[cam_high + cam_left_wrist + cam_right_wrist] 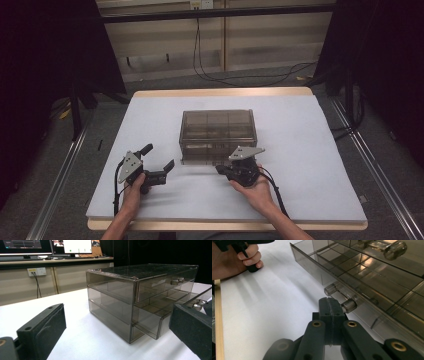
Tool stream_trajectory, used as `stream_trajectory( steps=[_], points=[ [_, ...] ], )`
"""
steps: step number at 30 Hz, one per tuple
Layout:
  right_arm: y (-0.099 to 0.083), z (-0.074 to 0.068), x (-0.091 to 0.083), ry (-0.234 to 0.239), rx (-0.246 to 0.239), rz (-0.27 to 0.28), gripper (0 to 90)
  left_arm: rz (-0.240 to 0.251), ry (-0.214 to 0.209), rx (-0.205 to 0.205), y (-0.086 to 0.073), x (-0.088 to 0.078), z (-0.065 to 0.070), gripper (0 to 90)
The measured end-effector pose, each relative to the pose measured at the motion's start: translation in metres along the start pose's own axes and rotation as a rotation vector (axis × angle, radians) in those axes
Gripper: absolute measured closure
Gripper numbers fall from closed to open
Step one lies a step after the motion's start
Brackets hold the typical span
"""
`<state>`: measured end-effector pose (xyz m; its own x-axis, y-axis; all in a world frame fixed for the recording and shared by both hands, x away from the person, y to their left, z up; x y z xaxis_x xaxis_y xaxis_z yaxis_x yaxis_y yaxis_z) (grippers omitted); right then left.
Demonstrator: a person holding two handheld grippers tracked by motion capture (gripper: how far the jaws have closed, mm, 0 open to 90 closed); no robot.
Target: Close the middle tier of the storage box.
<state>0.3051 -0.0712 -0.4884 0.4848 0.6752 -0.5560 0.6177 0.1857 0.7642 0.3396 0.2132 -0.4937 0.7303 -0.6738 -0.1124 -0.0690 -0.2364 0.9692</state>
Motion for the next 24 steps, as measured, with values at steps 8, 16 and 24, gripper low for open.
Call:
stream_trajectory(
  steps=[8, 16, 24],
  points=[
    [-0.0006, 0.0006, 0.0008, -0.004, 0.002, -0.001, 90.0, 0.004, -0.001, -0.001, 0.0, 0.0002, -0.0001, 0.9],
    [-0.0011, 0.003, 0.0013, -0.011, 0.003, -0.002, 90.0, 0.004, -0.001, -0.001, 0.0, 0.0003, -0.0001, 0.9],
    [-0.0006, 0.004, 0.0013, -0.014, 0.01, 0.003, 90.0, 0.006, 0.003, -0.011, 0.0002, 0.0001, 0.0005, 0.9]
  ],
)
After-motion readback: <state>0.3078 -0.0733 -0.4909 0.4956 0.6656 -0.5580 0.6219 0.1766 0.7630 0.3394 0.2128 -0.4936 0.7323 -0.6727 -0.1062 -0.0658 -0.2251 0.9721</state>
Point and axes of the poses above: each handheld gripper's, and its own axes: x roughly forward along the jaws, y roughly out of its top, z roughly to its right, the point moved 4 cm from there along x, roughly forward along the jaws, and after that the axes turned 12 degrees about x, right-handed, at the moved point
